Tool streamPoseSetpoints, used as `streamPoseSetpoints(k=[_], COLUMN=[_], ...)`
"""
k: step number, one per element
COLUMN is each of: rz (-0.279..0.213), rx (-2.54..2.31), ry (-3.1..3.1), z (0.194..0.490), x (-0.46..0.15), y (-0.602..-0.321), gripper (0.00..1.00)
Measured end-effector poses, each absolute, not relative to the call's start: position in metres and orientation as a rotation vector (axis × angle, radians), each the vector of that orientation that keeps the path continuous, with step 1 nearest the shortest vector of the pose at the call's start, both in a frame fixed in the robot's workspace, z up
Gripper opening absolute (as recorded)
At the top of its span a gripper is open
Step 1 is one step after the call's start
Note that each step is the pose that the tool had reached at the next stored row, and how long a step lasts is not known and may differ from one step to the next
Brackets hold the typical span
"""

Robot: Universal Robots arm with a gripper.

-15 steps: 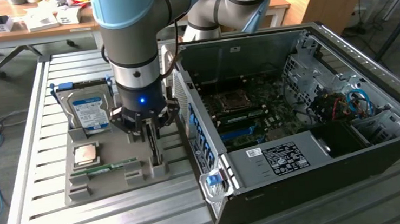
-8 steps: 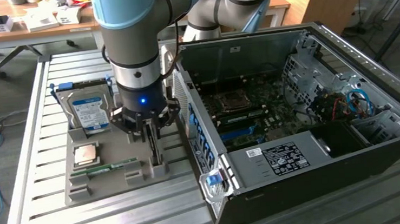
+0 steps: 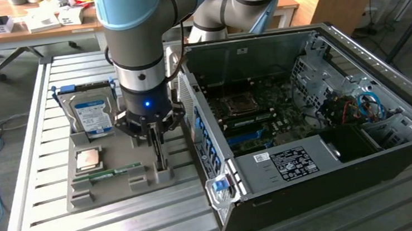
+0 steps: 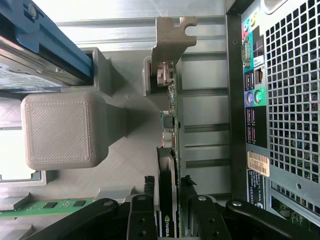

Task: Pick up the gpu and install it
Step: 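Pick up the gpu and move the gpu toward the slot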

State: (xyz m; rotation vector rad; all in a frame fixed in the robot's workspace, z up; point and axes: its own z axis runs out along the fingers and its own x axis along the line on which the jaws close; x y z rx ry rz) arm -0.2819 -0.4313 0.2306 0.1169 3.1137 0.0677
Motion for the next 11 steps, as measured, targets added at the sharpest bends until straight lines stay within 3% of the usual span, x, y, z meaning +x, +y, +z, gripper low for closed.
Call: streamPoseSetpoints(k=[1,2,11], rz=[0.068,0.068,0.068], rx=[0.117,0.117,0.117], ry=[3.114,3.114,3.114], z=[0.2306,0.2306,0.2306], x=[-0.2819,-0.2819,-0.2814], y=[-0.4313,-0.4313,-0.4312], gripper=[0.37,0.31,0.31])
